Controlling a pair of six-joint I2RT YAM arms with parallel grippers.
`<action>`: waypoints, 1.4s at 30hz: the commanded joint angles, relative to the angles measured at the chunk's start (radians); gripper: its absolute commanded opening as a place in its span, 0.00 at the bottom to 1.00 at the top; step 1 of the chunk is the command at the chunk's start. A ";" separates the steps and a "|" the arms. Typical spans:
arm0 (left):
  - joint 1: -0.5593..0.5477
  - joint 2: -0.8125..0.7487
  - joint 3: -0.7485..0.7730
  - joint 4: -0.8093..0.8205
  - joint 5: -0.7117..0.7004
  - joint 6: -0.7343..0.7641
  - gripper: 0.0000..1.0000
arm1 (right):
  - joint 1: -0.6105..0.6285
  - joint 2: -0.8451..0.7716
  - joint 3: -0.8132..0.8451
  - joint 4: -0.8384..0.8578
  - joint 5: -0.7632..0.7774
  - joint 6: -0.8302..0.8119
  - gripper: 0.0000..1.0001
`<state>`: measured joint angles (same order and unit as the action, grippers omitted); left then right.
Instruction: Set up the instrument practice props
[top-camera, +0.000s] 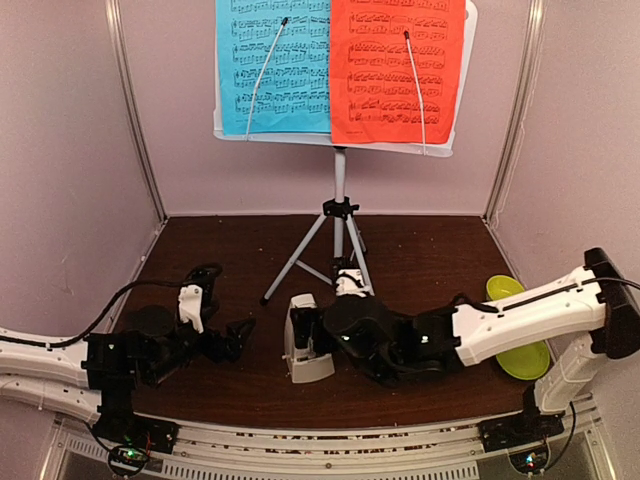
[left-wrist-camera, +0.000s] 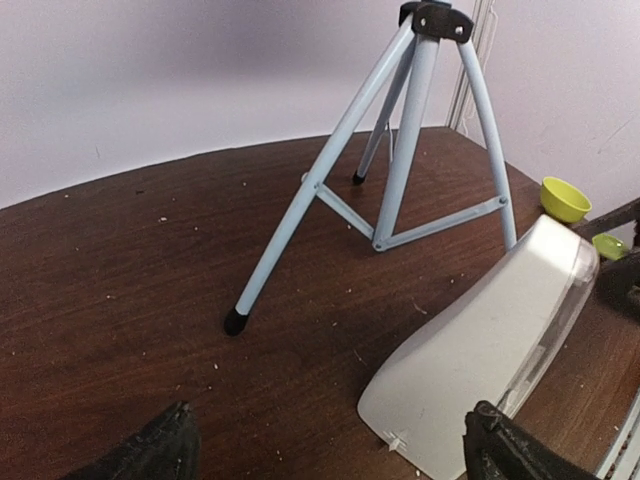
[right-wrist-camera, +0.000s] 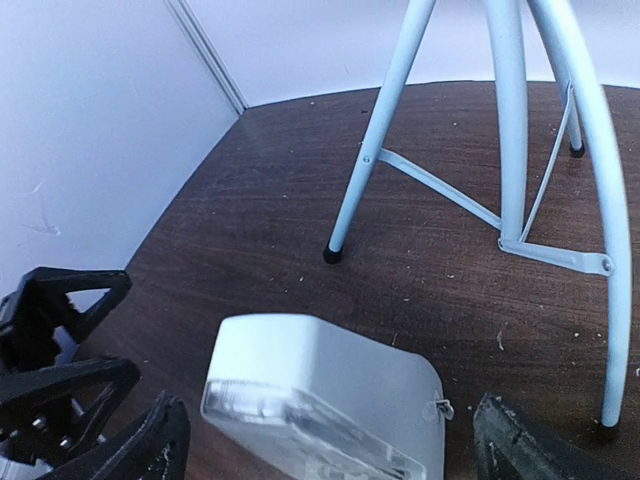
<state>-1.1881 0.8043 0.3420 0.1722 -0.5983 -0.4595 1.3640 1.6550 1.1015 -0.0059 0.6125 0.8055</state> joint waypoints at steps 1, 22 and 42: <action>0.038 0.033 -0.009 -0.028 0.103 -0.056 0.93 | -0.010 -0.153 -0.192 0.174 -0.131 -0.093 1.00; 0.193 0.542 0.123 0.130 0.520 -0.150 0.52 | -0.135 0.001 -0.469 0.448 -0.363 -0.237 0.41; 0.298 0.544 0.228 0.129 0.469 -0.085 0.78 | -0.097 0.062 -0.489 0.656 -0.468 -0.214 0.41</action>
<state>-0.8825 1.4849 0.5827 0.2985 -0.0418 -0.5507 1.2621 1.7596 0.6479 0.5652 0.1513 0.5758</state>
